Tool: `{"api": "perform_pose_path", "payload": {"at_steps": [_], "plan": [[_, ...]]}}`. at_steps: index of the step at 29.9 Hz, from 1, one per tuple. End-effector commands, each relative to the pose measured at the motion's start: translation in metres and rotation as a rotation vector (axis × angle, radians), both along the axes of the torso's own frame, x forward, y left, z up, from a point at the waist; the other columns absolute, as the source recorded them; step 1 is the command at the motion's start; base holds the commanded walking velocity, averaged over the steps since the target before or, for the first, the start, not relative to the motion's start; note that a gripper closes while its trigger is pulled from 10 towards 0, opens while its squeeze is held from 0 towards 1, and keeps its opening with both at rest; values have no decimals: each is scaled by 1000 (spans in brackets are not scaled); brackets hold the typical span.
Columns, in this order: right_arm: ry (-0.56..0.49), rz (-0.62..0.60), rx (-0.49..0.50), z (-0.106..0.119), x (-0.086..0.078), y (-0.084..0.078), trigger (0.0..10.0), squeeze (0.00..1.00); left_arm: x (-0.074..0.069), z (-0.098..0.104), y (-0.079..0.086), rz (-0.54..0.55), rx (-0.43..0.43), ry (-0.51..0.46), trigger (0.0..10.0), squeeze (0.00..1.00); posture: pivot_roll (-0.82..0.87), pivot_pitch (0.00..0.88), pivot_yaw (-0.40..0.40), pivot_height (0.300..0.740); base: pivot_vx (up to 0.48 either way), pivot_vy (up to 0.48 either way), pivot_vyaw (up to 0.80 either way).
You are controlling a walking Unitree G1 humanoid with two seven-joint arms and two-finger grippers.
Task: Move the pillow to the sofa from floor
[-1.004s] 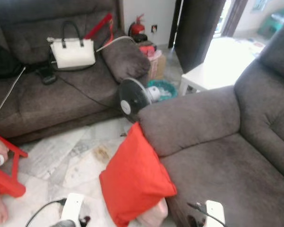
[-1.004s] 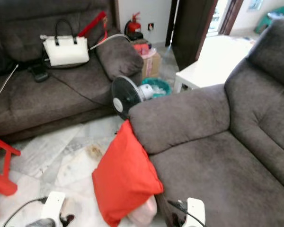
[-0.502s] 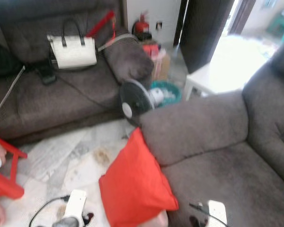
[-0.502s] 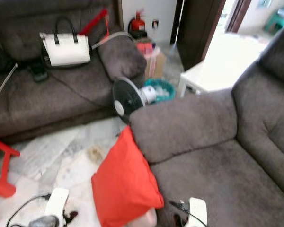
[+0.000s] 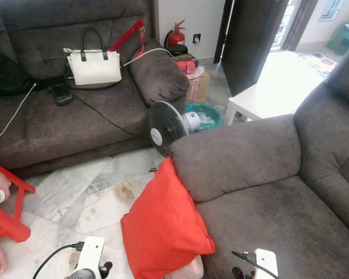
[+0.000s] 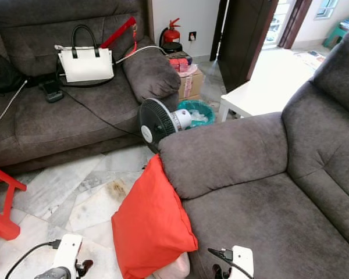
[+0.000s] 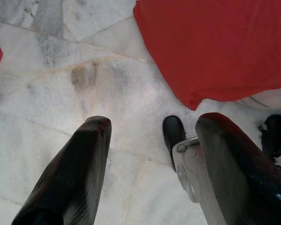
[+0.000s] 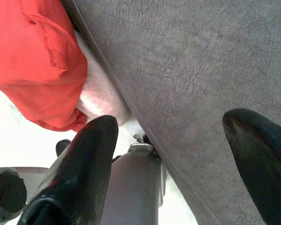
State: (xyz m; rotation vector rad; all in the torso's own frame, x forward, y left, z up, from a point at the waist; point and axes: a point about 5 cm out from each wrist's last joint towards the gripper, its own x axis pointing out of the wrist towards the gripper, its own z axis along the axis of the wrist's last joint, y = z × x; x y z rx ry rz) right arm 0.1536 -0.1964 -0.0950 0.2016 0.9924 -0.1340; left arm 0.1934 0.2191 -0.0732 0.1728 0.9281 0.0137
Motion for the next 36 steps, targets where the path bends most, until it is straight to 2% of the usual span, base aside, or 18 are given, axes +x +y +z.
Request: {"api": "perform_pose_path", "payload": {"at_steps": [1, 22, 36], "plan": [[4, -16, 1, -1, -2, -1, 10000, 0, -5, -3, 1, 4, 5, 21, 10000, 0, 68, 53, -33, 740, 0, 0, 0], [6, -16, -2, -1, -2, -2, 10000, 0, -5, -3, 1, 8, 4, 26, 10000, 0, 69, 55, -34, 740, 0, 355, 0], [6, -17, -1, -1, -2, -2, 10000, 0, -5, -2, 1, 1, 8, 16, 10000, 0, 68, 54, -34, 740, 0, 0, 0]]}}
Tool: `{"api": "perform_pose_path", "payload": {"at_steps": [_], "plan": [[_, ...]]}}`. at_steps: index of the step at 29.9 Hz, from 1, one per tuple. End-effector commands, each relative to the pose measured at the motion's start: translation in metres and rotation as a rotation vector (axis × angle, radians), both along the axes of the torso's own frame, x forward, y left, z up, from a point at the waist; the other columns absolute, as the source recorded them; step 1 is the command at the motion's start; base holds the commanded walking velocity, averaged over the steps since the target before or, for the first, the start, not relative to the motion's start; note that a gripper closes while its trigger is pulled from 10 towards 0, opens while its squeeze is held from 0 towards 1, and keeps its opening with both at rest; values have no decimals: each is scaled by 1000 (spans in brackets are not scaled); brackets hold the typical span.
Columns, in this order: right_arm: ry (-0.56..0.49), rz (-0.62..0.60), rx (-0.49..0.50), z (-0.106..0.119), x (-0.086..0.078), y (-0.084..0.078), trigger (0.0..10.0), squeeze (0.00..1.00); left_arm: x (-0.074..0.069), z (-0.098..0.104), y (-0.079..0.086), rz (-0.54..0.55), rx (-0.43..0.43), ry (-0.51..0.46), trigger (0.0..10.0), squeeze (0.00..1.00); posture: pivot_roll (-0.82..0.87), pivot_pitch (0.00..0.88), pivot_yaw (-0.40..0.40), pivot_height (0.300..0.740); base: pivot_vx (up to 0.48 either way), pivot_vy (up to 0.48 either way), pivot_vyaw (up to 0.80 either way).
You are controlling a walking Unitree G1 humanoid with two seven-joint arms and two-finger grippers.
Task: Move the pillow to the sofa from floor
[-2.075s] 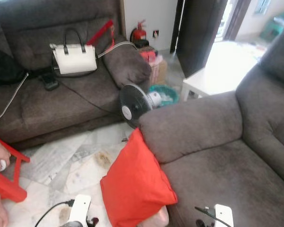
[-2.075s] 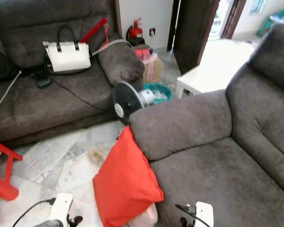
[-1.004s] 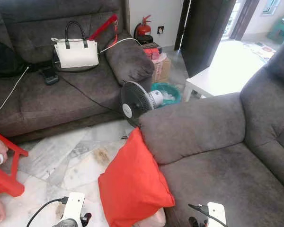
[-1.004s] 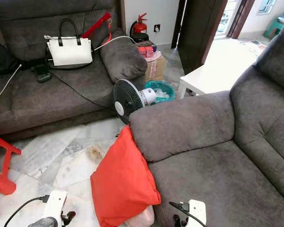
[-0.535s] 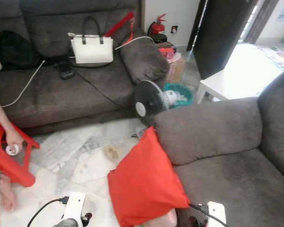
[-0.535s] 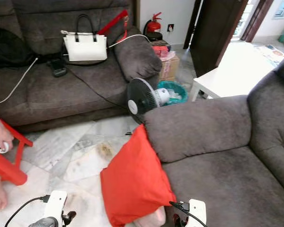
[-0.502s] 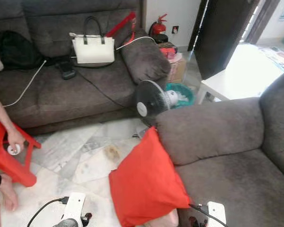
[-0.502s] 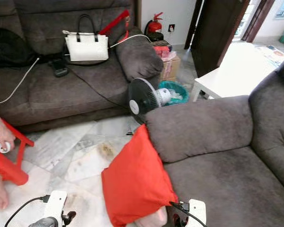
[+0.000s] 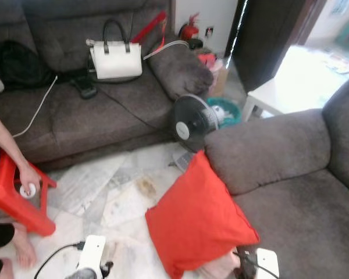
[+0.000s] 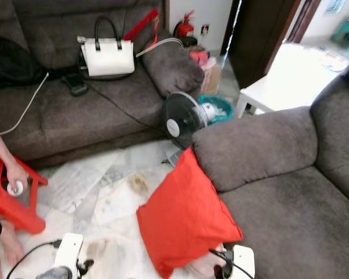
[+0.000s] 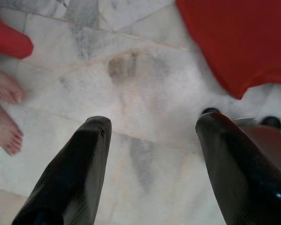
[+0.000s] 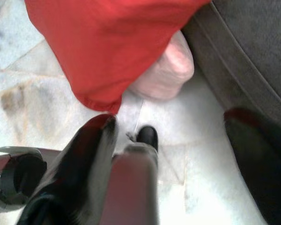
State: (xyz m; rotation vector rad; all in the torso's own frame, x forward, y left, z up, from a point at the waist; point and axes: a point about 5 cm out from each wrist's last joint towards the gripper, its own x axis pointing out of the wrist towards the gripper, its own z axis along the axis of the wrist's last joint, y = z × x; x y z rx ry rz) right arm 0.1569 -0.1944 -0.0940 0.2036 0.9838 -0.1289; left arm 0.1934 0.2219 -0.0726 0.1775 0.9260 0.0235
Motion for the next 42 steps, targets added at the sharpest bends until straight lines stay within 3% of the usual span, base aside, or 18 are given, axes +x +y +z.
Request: {"api": "perform_pose_path", "payload": {"at_steps": [1, 42], "plan": [[15, -20, -4, -2, -6, -4, 10000, 0, -5, -3, -2, -6, 0, 19, 10000, 0, 68, 55, -34, 740, 0, 0, 0], [8, -30, 1, -2, -6, -3, 10000, 0, -5, -3, -1, 12, -6, 11, 10000, 0, 68, 54, -34, 740, 24, 0, 0]]}}
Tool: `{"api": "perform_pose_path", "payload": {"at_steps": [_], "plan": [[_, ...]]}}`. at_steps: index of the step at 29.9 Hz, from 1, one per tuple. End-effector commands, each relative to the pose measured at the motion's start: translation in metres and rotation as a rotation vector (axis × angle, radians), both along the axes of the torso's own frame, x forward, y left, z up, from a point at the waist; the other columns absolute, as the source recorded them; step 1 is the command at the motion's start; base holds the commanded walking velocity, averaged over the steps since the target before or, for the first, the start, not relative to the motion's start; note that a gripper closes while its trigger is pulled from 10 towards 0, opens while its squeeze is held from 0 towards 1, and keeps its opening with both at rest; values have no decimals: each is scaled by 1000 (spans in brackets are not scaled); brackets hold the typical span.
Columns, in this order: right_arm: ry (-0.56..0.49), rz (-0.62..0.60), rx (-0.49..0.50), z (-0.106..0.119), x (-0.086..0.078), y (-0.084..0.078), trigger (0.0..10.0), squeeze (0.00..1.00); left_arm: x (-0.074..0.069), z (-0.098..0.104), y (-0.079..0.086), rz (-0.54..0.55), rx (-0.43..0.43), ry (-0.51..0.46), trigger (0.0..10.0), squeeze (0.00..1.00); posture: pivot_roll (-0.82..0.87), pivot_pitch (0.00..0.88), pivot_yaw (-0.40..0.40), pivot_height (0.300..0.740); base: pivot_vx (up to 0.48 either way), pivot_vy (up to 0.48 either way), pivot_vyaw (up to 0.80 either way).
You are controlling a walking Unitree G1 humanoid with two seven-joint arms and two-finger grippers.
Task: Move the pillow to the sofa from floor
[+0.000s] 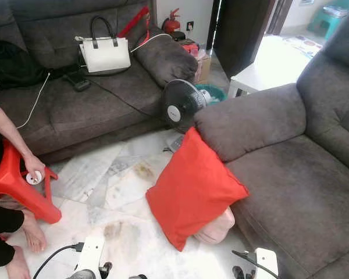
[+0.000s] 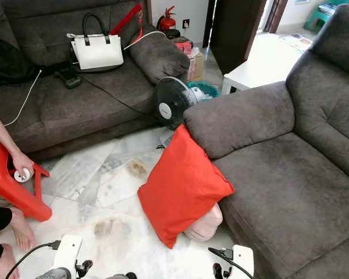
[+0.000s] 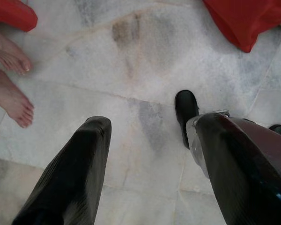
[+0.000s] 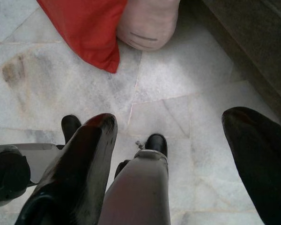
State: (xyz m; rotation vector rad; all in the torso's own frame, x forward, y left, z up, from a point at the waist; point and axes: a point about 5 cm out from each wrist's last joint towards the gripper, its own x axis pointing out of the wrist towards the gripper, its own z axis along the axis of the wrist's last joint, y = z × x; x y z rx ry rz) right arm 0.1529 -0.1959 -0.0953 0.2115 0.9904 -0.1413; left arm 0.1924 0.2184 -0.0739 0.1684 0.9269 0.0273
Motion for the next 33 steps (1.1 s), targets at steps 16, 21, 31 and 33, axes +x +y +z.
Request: {"api": "perform_pose_path", "payload": {"at_steps": [16, 21, 31, 33], "plan": [[3, -21, 8, -1, -2, -2, 10000, 0, -4, -2, 2, 6, -3, 12, 10000, 0, 69, 55, -35, 740, 307, 0, -200], [-6, -26, 6, 0, -1, -2, 10000, 0, -4, -2, 2, 6, -4, 11, 10000, 0, 68, 55, -35, 740, 322, 0, 0], [-9, 22, -14, 1, 0, -2, 10000, 0, -4, -2, 2, 6, -3, 11, 10000, 0, 69, 57, -35, 740, 320, 0, 168], [-11, 26, -14, 1, 0, -2, 10000, 0, -4, -2, 2, 6, -3, 12, 10000, 0, 69, 57, -35, 740, 319, 0, 800]]}}
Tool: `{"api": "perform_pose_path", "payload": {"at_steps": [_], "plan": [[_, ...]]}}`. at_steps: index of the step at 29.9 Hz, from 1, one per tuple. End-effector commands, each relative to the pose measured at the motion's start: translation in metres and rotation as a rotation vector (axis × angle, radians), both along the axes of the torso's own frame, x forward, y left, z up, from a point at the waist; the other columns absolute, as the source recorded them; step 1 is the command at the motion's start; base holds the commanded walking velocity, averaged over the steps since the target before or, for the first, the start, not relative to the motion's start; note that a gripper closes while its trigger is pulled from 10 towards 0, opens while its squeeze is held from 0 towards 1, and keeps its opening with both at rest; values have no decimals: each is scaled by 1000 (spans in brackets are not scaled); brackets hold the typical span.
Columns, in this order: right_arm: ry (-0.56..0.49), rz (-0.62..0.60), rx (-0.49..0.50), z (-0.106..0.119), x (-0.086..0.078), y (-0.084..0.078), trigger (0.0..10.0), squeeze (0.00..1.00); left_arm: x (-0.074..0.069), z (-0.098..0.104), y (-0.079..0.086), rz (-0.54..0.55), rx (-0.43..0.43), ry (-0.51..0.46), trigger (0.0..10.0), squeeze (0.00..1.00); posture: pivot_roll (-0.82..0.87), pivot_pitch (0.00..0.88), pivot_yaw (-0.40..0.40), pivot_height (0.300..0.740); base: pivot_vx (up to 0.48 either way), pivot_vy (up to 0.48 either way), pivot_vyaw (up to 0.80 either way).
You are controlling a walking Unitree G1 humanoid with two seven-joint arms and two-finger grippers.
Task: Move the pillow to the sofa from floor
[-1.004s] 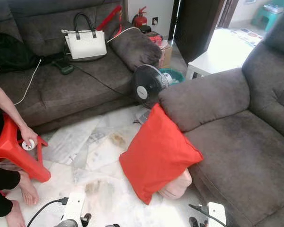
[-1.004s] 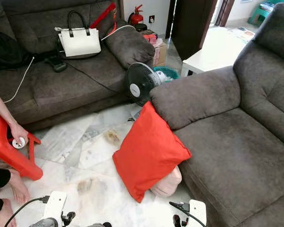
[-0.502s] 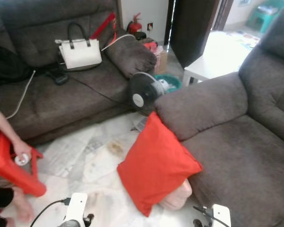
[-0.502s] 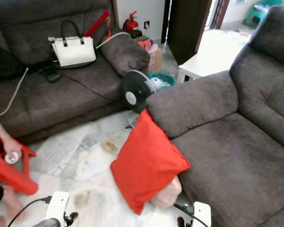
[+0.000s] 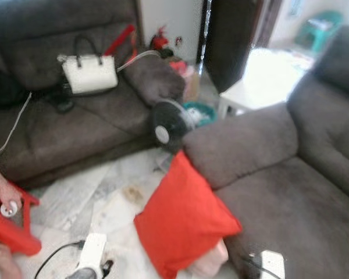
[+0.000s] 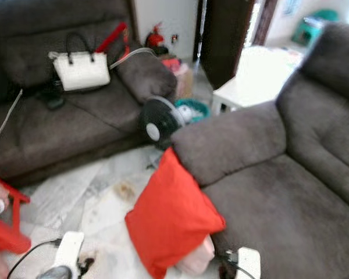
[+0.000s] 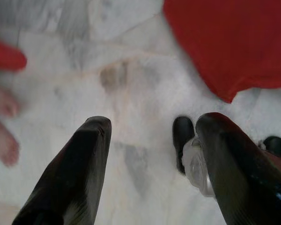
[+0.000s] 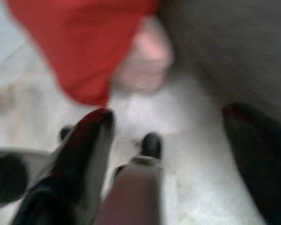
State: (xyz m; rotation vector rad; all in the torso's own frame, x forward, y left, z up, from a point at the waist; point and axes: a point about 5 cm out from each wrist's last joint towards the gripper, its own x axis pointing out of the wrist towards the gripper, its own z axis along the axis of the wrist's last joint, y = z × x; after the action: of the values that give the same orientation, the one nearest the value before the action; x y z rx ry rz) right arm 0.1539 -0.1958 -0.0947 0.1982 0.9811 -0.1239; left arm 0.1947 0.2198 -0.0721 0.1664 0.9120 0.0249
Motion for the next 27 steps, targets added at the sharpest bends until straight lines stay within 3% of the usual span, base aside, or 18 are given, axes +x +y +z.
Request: {"api": "perform_pose_path", "payload": {"at_steps": [1, 14, 17, 23, 27], "plan": [[0, -11, -1, 0, -1, -2, 10000, 0, -6, -3, 0, 8, 1, 27, 10000, 0, 69, 57, -35, 740, 322, 0, 719], [13, -48, 0, -1, -3, -3, 10000, 0, -5, -3, 0, -7, -7, 14, 10000, 0, 67, 58, -34, 740, 317, 0, 0], [9, -46, 1, -1, -3, -3, 10000, 0, -2, -1, -1, -32, 1, -17, 10000, 0, 70, 59, -34, 740, 0, 0, -783], [3, -48, -5, -1, -3, -3, 10000, 0, -1, 1, 1, 29, 11, -72, 10000, 0, 77, 59, -32, 740, 0, 0, 0], [-9, -37, -16, 0, -2, -4, 10000, 0, 2, 4, -1, -11, 4, -105, 10000, 0, 79, 58, -28, 740, 0, 0, 0]]}}
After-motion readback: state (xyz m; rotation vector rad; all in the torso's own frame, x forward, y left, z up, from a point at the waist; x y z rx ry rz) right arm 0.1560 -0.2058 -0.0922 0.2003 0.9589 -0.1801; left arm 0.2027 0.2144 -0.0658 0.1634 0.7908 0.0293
